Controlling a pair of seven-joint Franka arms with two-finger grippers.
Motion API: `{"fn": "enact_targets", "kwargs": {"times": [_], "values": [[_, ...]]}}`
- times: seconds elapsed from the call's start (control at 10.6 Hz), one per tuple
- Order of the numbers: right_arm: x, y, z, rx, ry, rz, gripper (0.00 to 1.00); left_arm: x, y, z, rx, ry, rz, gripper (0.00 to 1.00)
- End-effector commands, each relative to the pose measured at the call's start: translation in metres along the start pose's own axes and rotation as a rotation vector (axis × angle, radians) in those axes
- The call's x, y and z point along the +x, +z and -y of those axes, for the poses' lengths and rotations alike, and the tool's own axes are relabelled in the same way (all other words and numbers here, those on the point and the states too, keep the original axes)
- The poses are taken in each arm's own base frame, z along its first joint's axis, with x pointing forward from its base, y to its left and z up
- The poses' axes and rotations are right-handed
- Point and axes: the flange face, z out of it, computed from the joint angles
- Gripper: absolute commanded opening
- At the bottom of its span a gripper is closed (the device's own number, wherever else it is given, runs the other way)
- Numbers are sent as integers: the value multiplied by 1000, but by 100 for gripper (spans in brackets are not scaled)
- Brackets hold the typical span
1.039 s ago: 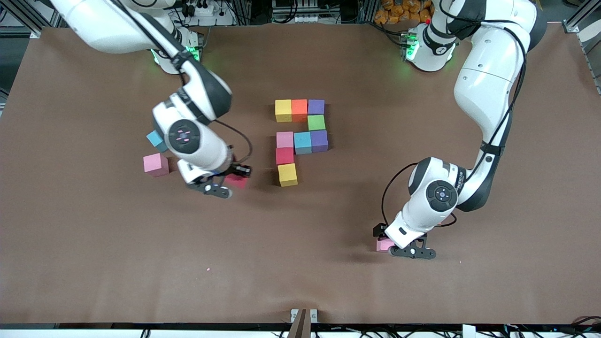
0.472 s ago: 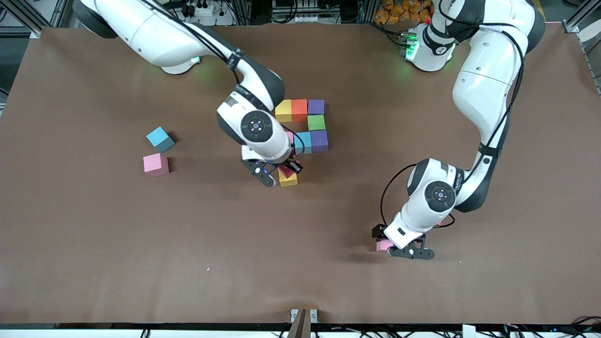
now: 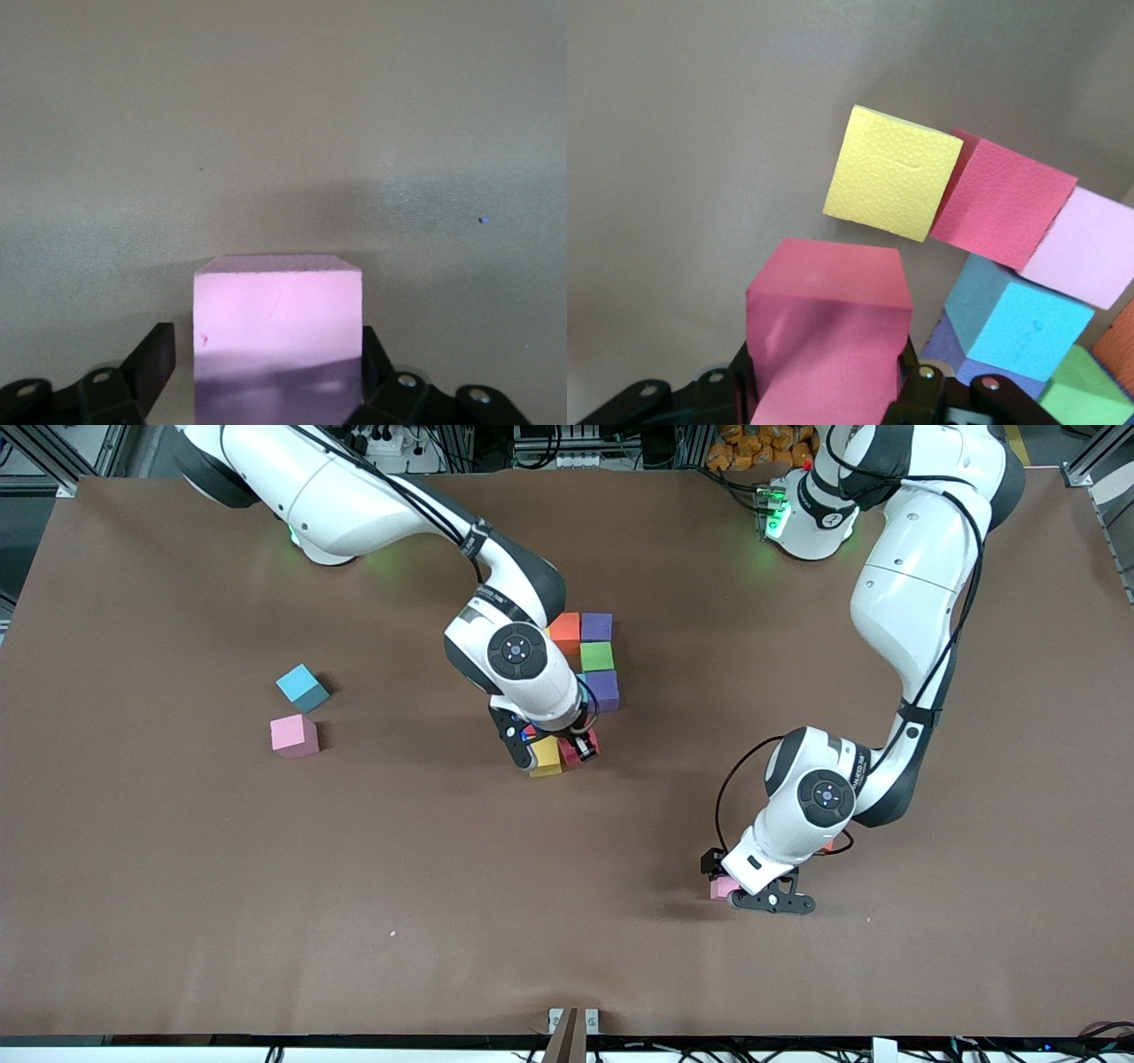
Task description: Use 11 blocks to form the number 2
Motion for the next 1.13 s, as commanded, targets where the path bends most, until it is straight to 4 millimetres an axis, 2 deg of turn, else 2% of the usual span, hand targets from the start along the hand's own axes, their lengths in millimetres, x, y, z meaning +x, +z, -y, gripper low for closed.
{"fn": "enact_targets", "kwargs": {"times": [0.0,0.19,0.47,0.66,0.76,1.04], "values": [[-4,7,5,-4,136,-4,0,1,1,-1,16,32,-13,79],[-13,24,0,-6,156,-28,0,3,-5,0,19,29,-20,69],[-16,36,0,8,161,-30,0,8,-25,11,32,21,-28,64],[-2,49,1,2,167,-57,0,7,-50,10,58,21,12,59],[-2,59,0,1,163,-75,0,8,-61,11,70,18,33,56],[2,67,0,12,165,-93,0,8,-89,6,76,4,63,53]]}}
